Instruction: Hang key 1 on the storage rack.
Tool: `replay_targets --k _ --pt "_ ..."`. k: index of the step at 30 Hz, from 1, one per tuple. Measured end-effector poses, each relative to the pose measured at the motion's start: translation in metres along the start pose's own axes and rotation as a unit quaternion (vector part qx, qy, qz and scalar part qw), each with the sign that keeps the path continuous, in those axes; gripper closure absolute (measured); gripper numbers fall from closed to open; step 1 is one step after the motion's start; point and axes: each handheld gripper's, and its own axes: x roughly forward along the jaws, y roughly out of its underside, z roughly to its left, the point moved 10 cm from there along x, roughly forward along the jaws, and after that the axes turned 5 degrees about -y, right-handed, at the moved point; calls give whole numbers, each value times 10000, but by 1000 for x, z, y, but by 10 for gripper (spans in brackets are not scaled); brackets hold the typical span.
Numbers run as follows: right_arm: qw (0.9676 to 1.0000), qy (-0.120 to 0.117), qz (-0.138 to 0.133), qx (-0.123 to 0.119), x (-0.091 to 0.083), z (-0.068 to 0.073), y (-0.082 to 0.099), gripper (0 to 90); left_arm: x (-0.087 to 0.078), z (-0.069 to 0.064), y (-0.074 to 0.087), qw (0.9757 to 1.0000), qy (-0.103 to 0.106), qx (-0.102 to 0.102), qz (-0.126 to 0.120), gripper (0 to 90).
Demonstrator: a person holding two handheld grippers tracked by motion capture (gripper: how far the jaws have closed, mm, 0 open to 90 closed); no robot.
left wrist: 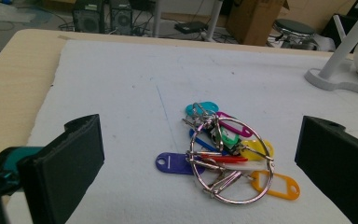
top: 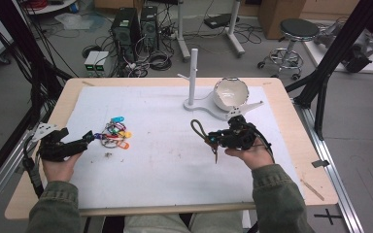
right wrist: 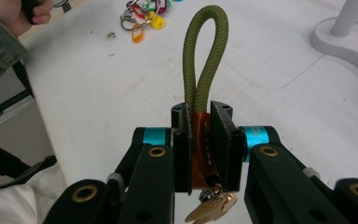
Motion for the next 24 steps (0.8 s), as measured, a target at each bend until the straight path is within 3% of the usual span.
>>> replay_targets --k 6,14,24 --pt "10000 55 0 -12 -5 -6 -12 795 0 0 0 10000 0 -19 4 17" --pt "9996 21 -236 139 -12 -16 -31 794 0 1 0 10000 -1 -20 -6 17" --pt "9988 247 -361 207 -18 -33 -51 794 0 1 0 10000 -6 -21 0 17"
